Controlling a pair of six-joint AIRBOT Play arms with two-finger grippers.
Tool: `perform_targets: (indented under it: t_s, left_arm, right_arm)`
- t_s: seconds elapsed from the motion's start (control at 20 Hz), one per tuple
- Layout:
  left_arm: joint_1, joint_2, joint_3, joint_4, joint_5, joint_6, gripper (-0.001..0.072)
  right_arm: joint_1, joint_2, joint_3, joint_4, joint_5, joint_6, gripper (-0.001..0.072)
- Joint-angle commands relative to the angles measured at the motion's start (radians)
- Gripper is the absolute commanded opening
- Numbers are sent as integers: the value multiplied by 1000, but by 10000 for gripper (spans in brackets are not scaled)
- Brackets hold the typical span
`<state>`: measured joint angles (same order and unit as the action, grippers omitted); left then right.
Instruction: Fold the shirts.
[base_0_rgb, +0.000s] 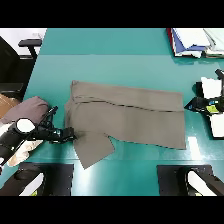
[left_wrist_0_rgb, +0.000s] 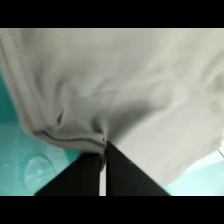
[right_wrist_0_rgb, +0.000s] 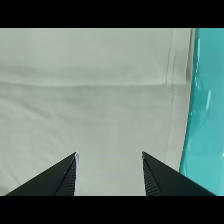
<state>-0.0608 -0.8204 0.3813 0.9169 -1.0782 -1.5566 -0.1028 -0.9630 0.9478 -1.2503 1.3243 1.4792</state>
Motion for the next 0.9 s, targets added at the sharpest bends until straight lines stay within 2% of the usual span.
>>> perform_targets:
  t_s: [0.0, 0.15, 0.2, 0.25, 0.35, 0.45, 0.55, 0.8, 0.85]
  left_arm:
    - [0, 2, 6, -48, -54, 49, 25]
    - [0, 3, 58, -15, -94, 70, 25]
    - [0, 3, 69, -14, -96, 72, 25]
    - [0, 3, 76, -14, -91, 73, 25]
    - [0, 3, 80, -13, -76, 74, 25]
    - [0, 3, 80, -8, -76, 74, 25]
    - [0, 3, 80, -5, -76, 76, 25]
    - [0, 3, 80, -3, -74, 98, 25]
    - [0, 3, 80, -1, -75, 99, 26]
  right_arm:
    - [-24, -2, -2, -37, 93, -16, 451]
    - [-148, 2, -88, -95, 165, -15, 458]
    - [-204, 8, -146, -106, 164, -15, 477]
    - [-269, 9, -214, -111, 164, -16, 537]
    - [-378, 8, -339, -103, 150, -21, 535]
    - [-430, 9, -429, -103, 108, -26, 521]
    - [-427, 9, -482, -85, 77, -27, 451]
    - [-323, 9, -499, 38, -3, -33, 448]
    - [-291, 9, -499, 42, -10, -33, 408]
